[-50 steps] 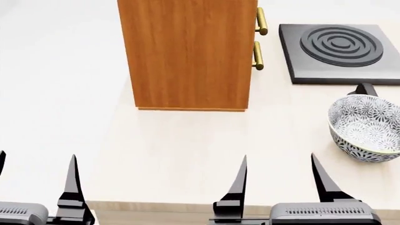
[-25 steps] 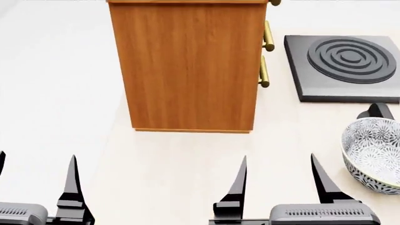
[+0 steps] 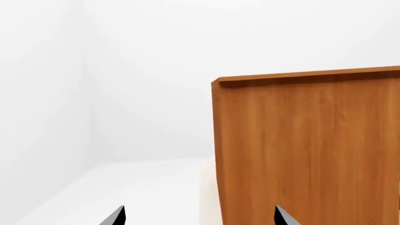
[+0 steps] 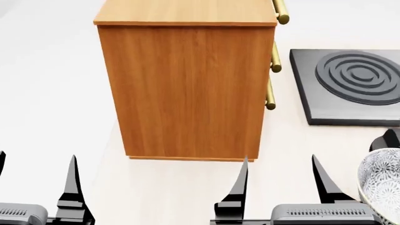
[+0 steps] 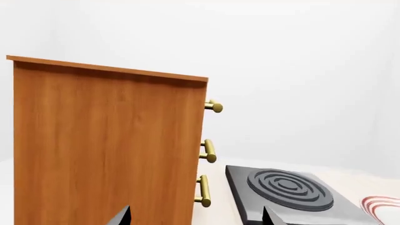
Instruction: Put the bowl on the top of the cabinet.
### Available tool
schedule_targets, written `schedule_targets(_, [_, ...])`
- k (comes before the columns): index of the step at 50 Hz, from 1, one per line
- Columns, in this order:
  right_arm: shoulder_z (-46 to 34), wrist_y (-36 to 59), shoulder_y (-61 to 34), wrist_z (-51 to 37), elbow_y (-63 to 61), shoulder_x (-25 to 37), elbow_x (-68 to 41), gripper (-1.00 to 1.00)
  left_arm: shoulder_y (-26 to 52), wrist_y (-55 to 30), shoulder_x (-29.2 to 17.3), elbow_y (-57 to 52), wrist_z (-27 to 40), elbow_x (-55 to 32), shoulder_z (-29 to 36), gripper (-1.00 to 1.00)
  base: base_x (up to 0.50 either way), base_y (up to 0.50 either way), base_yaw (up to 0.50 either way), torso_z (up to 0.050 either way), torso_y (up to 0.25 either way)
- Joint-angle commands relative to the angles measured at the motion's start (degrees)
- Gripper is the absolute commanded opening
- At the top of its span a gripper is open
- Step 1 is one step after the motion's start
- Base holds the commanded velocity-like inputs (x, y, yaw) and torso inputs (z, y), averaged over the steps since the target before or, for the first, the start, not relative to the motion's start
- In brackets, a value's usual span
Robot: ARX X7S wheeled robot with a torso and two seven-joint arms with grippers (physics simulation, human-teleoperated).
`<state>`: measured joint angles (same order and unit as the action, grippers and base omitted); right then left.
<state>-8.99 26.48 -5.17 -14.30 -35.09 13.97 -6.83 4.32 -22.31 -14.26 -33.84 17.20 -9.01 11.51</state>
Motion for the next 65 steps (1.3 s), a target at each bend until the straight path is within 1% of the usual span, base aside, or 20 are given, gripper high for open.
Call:
schedule_targets(1, [0.0, 0.0, 0.0, -0.5, -0.1, 0.3, -0.3, 1.00, 0.1, -0.1, -0.3, -0.1, 0.4, -0.2, 0.3, 1.00, 0.50, 0.03, 0.00, 0.000, 0.000])
schedule_targets(8, [0.1, 0.4, -0.1, -0.9, -0.3, 0.4, -0.4, 1.00, 0.2, -0.4, -0.5, -0.5, 0.6, -0.3, 0.5, 1.00, 0.45, 0.02, 0.00, 0.000, 0.000])
schedule_targets(24, [-0.2, 0.3, 0.1, -1.3, -0.5, 0.9, -0.7, 1.00, 0.3, -0.4, -0.7, -0.5, 1.1, -0.4, 1.0, 1.00, 0.01, 0.00, 0.00, 0.000, 0.000])
schedule_targets(42, [-0.2, -0.5, 0.2, -1.9, 0.0, 1.2, -1.0, 1.00, 0.3, -0.1, -1.1, -0.4, 1.5, -0.9, 1.1, 1.00, 0.37, 0.01, 0.00, 0.000, 0.001])
schedule_targets(54, [-0.9, -0.6, 0.2, -2.3, 0.2, 1.6, -0.6, 1.00, 0.0, 0.6, -1.3, -0.1, 1.8, -1.1, 1.3, 1.00, 0.06, 0.00, 0.00, 0.000, 0.000])
schedule_targets(59, [-1.6, -0.9, 0.3, -2.9, 0.2, 1.9, 0.7, 1.00, 0.3, 0.3, -1.4, -0.2, 2.0, -1.2, 1.4, 1.00, 0.00, 0.00, 0.00, 0.000, 0.000])
schedule_targets(62, [-2.3, 1.3, -0.1, -4.5, -0.1, 2.0, 2.6, 1.00, 0.2, 0.3, -1.4, -0.3, 2.0, -1.3, 1.4, 1.00, 0.00, 0.00, 0.00, 0.000, 0.000])
schedule_targets(65, [-5.5, 2.8, 0.0, -4.9, -0.6, 3.6, 6.4, 1.00, 0.2, 0.4, -1.5, 0.0, 2.1, -1.3, 1.5, 1.00, 0.00, 0.00, 0.00, 0.000, 0.000])
